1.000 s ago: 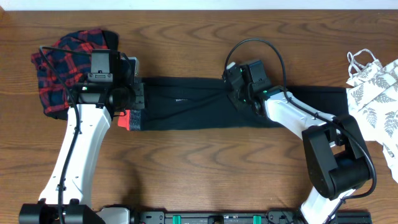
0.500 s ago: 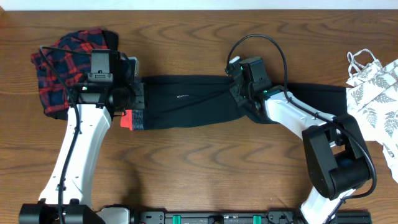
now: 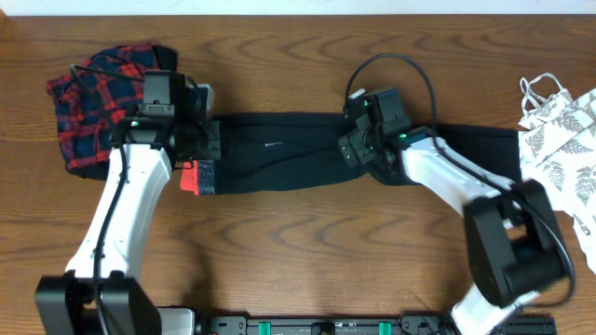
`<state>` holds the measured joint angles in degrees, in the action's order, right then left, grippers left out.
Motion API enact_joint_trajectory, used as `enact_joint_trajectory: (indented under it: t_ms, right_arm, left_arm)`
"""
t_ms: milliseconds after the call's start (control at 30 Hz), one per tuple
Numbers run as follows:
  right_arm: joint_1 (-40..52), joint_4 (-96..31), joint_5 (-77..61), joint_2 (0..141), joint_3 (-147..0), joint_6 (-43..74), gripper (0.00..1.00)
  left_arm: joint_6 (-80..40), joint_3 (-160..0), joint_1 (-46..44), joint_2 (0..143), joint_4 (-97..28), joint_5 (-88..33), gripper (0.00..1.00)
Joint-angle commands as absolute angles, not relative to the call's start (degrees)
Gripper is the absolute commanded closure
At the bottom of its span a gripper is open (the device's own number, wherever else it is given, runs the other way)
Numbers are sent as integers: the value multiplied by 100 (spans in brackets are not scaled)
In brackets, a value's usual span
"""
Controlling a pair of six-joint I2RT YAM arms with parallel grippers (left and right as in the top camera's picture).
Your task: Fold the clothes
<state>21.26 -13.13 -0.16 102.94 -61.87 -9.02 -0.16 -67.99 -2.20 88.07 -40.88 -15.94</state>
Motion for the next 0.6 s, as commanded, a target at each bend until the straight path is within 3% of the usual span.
enact_joint_trajectory:
  t_ms: [0, 233, 367, 567]
  right_arm:
    - [1962, -1505, 204, 9448, -6215, -504, 1]
    - [1219, -3155, 432, 9124, -6213, 1251, 1]
    - [794, -3916, 104, 9227, -6208, 1297, 1]
    - [416, -3988, 132, 9260, -6208, 1323, 1]
  left_arm:
    - [-3, -6866, -329, 9076, -3955, -1756, 53]
    - [-1, -6866, -705, 9819, -3715, -1750, 53]
    - [-3, -6866, -742, 10245, -3677, -1750, 53]
    - [38, -6866, -742, 10683, -3341, -1712, 53]
